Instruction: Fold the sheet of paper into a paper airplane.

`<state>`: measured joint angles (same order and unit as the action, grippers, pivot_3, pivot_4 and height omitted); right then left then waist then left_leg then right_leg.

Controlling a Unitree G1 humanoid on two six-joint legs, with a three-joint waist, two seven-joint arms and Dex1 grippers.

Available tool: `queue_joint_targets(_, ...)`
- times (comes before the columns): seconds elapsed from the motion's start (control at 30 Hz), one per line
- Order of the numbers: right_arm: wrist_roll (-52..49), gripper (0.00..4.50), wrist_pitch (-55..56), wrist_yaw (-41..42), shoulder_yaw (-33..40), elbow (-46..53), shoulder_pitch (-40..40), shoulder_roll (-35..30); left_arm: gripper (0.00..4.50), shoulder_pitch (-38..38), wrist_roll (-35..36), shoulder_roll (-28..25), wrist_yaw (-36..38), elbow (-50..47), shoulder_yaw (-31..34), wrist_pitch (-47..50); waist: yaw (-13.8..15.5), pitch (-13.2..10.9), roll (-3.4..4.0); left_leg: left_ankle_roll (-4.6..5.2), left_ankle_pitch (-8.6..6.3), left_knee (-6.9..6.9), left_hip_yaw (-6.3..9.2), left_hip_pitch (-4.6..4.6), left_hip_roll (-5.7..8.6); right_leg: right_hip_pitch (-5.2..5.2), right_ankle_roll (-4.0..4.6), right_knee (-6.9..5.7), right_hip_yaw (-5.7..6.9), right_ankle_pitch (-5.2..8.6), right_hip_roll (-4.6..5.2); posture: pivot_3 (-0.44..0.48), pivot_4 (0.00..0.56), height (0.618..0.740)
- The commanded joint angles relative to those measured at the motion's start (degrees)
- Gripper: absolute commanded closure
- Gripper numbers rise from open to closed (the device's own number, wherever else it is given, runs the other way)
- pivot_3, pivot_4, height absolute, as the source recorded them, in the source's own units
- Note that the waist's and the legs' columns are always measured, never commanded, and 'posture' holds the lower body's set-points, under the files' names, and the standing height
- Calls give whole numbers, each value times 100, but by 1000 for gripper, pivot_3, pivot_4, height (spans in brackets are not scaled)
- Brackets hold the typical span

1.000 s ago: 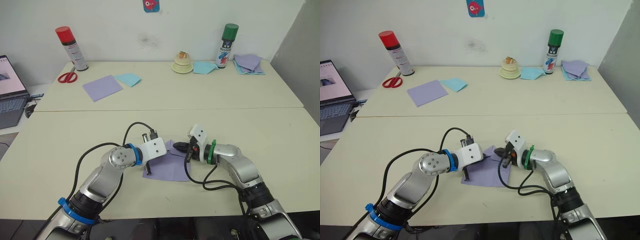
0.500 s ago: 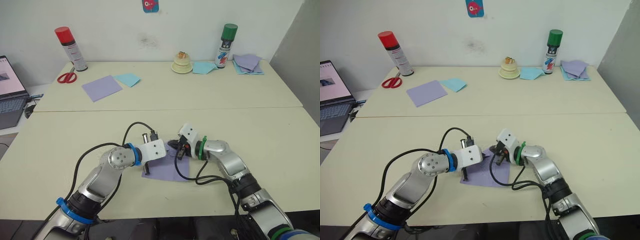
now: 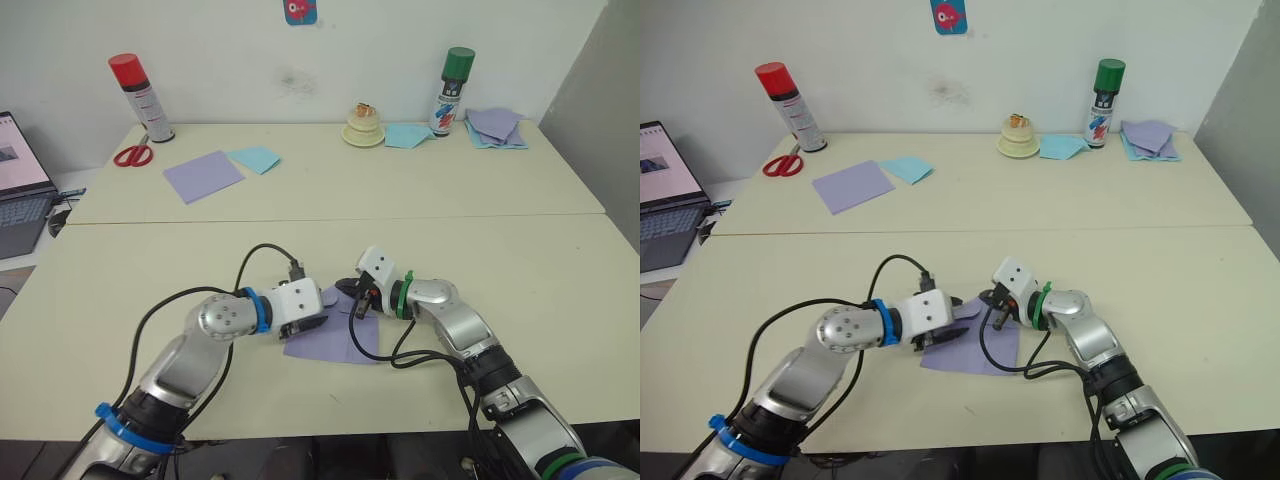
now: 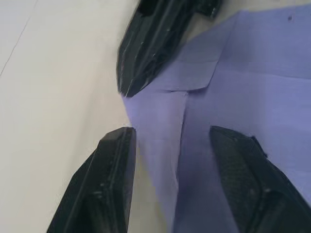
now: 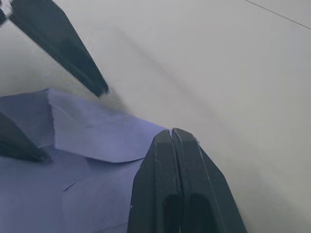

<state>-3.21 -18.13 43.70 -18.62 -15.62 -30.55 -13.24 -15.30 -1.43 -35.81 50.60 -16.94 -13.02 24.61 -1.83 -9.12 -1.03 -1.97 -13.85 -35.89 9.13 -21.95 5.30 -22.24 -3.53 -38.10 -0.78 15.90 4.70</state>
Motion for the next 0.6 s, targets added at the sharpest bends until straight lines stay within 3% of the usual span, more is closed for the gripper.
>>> queue_joint_targets(0.03, 129, 4500, -84, 48, -134, -14, 138, -29, 2127, -12, 1199, 121, 4, -513, 1209, 1040, -2, 0, 0, 0, 0, -1, 1, -1, 0, 0, 0, 0, 1, 0, 0, 0, 150, 740)
queue_joint_targets(0.17, 112, 4500, -76, 45, -145, -14, 135, 4, 3139, -90, 2230, 780, -607, -34, 2507, 1624, -1, 1, 0, 0, 0, -2, 3, 4, -1, 2, 0, -1, 4, 0, 0, 0, 150, 740)
queue_joint_targets(0.3, 111, 4500, -74, 43, -152, -9, 133, 23, 4412, -30, 2681, 1367, -912, 207, 2601, 1820, 0, 3, -3, -3, 1, -6, 2, 5, 0, 6, 0, 1, 3, 0, 0, 0, 150, 740)
queue_joint_targets(0.47, 113, 4500, -82, 49, -167, 37, 166, 13, 4463, 41, 2309, 1722, -1056, 563, 1689, 1389, 5, 4, -4, -22, 13, -7, -2, 5, 1, 9, 1, 0, -1, -1, 2, 0, 150, 740)
queue_joint_targets(0.6, 117, 4500, -83, 34, -174, 80, 195, -3, 4463, -113, 1783, 1660, -1238, 1100, 996, 1196, -1, 4, -3, -22, 12, -5, -4, 6, -1, 6, 2, -2, -2, -2, 0, 0, 150, 740)
